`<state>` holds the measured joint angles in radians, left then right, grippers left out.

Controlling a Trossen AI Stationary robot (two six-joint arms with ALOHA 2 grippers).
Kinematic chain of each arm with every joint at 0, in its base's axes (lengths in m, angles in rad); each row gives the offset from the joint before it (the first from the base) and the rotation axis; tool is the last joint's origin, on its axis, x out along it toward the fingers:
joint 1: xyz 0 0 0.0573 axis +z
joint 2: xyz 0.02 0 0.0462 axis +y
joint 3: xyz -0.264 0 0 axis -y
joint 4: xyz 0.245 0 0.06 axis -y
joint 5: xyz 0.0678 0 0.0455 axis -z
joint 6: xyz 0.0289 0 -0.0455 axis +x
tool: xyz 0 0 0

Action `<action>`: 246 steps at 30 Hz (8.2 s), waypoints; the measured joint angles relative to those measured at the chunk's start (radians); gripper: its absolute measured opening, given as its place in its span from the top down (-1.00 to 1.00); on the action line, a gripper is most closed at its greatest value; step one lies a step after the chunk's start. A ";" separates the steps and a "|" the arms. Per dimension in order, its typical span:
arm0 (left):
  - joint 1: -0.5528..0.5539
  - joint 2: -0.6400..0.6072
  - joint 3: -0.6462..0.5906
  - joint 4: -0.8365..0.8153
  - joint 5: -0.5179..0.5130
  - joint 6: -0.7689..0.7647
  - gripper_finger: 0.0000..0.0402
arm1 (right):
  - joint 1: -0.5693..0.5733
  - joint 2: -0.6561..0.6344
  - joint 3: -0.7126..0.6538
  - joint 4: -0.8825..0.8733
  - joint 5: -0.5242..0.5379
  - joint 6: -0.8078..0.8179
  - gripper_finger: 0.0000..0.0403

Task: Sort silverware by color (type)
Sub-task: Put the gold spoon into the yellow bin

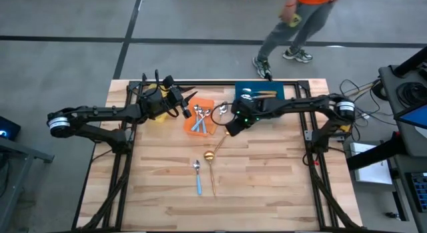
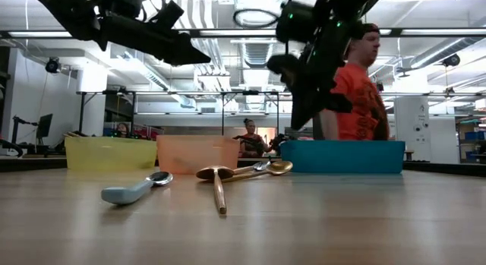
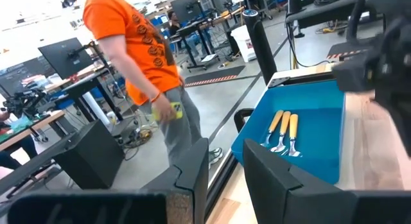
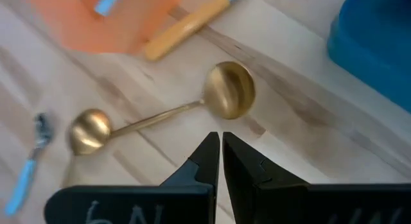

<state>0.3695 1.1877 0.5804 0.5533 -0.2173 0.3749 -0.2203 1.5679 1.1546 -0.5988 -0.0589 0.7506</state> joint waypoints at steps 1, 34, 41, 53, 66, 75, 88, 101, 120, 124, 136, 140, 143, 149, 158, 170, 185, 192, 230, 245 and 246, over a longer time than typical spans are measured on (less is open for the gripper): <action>0.000 0.000 0.000 0.000 0.000 -0.002 0.62 | 0.000 0.013 0.003 0.000 -0.001 0.000 0.94; 0.000 -0.001 -0.001 -0.038 -0.003 -0.071 0.62 | 0.023 0.133 0.035 0.005 -0.024 0.059 0.94; 0.000 -0.001 -0.001 -0.037 -0.003 -0.075 0.62 | 0.028 0.150 0.034 0.031 -0.019 0.041 0.92; 0.000 -0.001 -0.001 -0.038 -0.002 -0.082 0.62 | 0.028 0.150 0.030 0.028 0.033 0.062 0.46; 0.000 -0.001 -0.001 -0.038 -0.002 -0.097 0.62 | 0.028 0.149 0.014 0.047 0.131 0.060 0.21; 0.000 -0.001 -0.001 -0.038 -0.002 -0.101 0.62 | 0.028 0.149 -0.002 0.066 0.140 0.053 0.21; 0.000 -0.001 -0.001 -0.038 -0.002 -0.105 0.62 | 0.028 0.149 -0.076 0.209 0.139 0.055 0.20; 0.000 -0.001 -0.001 -0.038 -0.002 -0.106 0.62 | 0.028 0.149 -0.104 0.290 0.140 0.059 0.21; 0.000 -0.001 -0.001 -0.037 -0.002 -0.112 0.62 | 0.028 0.149 -0.167 0.406 0.157 0.060 0.29; 0.000 -0.001 -0.001 -0.037 -0.002 -0.113 0.62 | 0.028 0.149 -0.170 0.406 0.165 0.060 0.35; 0.000 -0.001 -0.001 -0.037 -0.002 -0.123 0.62 | 0.028 0.149 -0.213 0.480 0.166 0.061 0.38; 0.000 -0.001 -0.001 -0.037 -0.002 -0.123 0.62 | 0.028 0.149 -0.225 0.511 0.167 0.061 0.38; 0.000 -0.001 -0.001 -0.037 -0.002 -0.123 0.62 | 0.028 0.149 -0.226 0.513 0.168 0.060 0.39; 0.000 -0.001 -0.001 -0.037 -0.002 -0.123 0.62 | 0.028 0.149 -0.226 0.512 0.168 0.060 0.39; 0.000 -0.001 -0.001 -0.037 -0.002 -0.124 0.62 | 0.029 0.153 -0.226 0.514 0.168 0.060 0.39; 0.000 -0.001 -0.001 -0.035 -0.002 -0.127 0.62 | 0.032 0.234 -0.223 0.544 0.179 0.060 0.61; 0.000 -0.001 -0.001 -0.029 -0.002 -0.127 0.62 | 0.033 0.221 -0.224 0.610 0.145 0.019 0.92; 0.000 -0.001 -0.001 -0.028 -0.002 -0.127 0.62 | 0.033 0.159 -0.227 0.600 0.159 -0.078 0.93; 0.000 0.000 0.013 -0.023 0.000 -0.210 0.61 | 0.033 -0.140 -0.227 0.754 0.429 -0.510 0.95; -0.002 0.000 0.014 -0.044 0.102 -0.213 0.61 | 0.033 -0.164 -0.118 0.885 0.427 -0.724 0.96; -0.002 0.000 0.014 -0.045 0.103 -0.213 0.61 | 0.033 -0.158 -0.104 0.892 0.426 -0.738 0.96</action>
<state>0.3676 1.1873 0.5945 0.5087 -0.1141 0.1624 -0.1875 1.4099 1.0505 0.2929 0.3674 0.0127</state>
